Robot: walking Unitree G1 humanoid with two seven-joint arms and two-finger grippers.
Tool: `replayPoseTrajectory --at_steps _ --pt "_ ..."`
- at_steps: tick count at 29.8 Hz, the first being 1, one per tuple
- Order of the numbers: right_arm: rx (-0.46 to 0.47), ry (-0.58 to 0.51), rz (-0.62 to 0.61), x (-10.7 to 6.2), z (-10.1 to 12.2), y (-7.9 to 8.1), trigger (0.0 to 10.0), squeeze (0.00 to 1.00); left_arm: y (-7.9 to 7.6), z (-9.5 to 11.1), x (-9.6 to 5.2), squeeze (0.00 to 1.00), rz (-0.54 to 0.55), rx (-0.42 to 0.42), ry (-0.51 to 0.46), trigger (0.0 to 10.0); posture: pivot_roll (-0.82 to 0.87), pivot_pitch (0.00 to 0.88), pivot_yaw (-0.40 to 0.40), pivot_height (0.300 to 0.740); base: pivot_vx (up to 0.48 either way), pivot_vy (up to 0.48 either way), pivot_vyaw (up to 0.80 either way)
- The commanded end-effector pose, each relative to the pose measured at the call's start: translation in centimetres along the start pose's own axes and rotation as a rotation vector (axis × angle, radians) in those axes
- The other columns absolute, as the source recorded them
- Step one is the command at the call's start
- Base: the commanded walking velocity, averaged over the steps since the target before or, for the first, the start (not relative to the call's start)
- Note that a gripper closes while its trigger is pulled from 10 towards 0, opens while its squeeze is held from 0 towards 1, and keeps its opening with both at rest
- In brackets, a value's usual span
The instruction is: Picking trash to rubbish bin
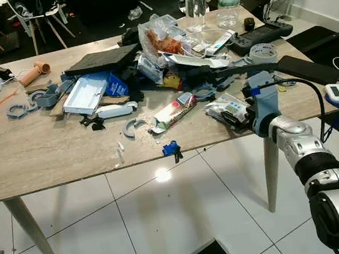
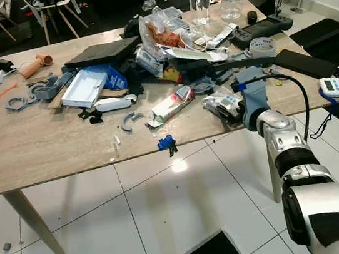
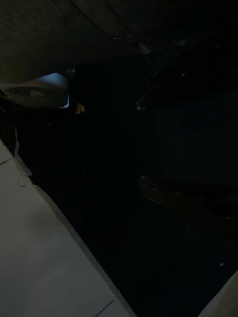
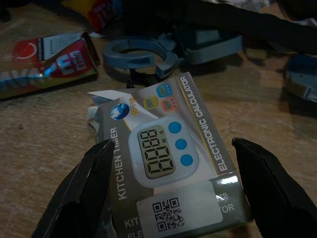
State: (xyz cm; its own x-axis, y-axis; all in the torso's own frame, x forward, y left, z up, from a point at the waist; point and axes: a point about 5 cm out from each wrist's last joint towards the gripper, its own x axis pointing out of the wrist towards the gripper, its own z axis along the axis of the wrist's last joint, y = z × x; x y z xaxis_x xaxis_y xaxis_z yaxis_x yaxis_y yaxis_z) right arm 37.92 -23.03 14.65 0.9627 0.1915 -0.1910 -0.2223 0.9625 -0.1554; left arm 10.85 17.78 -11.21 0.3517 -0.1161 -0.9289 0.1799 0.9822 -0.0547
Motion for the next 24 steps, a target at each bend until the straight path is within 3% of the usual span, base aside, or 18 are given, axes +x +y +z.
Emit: replayPoseTrajectory --at_steps 1,8,10,17,24 --pt "0.043 0.070 -0.019 -0.3 -1.7 0.0 10.0 0.00 -0.3 -0.1 0.0 0.00 -0.018 0.020 -0.003 10.0 0.00 0.122 0.092 0.740 0.000 0.000 0.00" --pt "0.094 0.125 -0.027 -0.3 -2.7 0.4 10.0 0.00 -0.3 -0.1 0.0 0.00 -0.019 0.017 -0.004 10.0 0.00 0.122 0.090 0.740 0.000 0.000 0.00" --pt "0.155 0.141 -0.022 -0.2 -3.1 0.7 10.0 0.00 -0.3 -0.1 0.0 0.00 -0.020 0.014 -0.004 10.0 0.00 0.122 0.090 0.740 0.000 0.000 0.00" --pt "0.274 0.116 0.030 -0.1 -3.0 1.3 10.0 0.00 -0.4 -0.1 0.0 0.00 -0.020 0.016 -0.004 10.0 0.00 0.121 0.087 0.740 0.000 0.000 0.00" --pt "0.331 0.092 0.058 0.0 -2.8 1.6 10.0 0.00 -0.4 0.0 0.0 0.00 -0.021 0.018 -0.007 10.0 0.00 0.121 0.087 0.740 0.000 0.000 0.00"
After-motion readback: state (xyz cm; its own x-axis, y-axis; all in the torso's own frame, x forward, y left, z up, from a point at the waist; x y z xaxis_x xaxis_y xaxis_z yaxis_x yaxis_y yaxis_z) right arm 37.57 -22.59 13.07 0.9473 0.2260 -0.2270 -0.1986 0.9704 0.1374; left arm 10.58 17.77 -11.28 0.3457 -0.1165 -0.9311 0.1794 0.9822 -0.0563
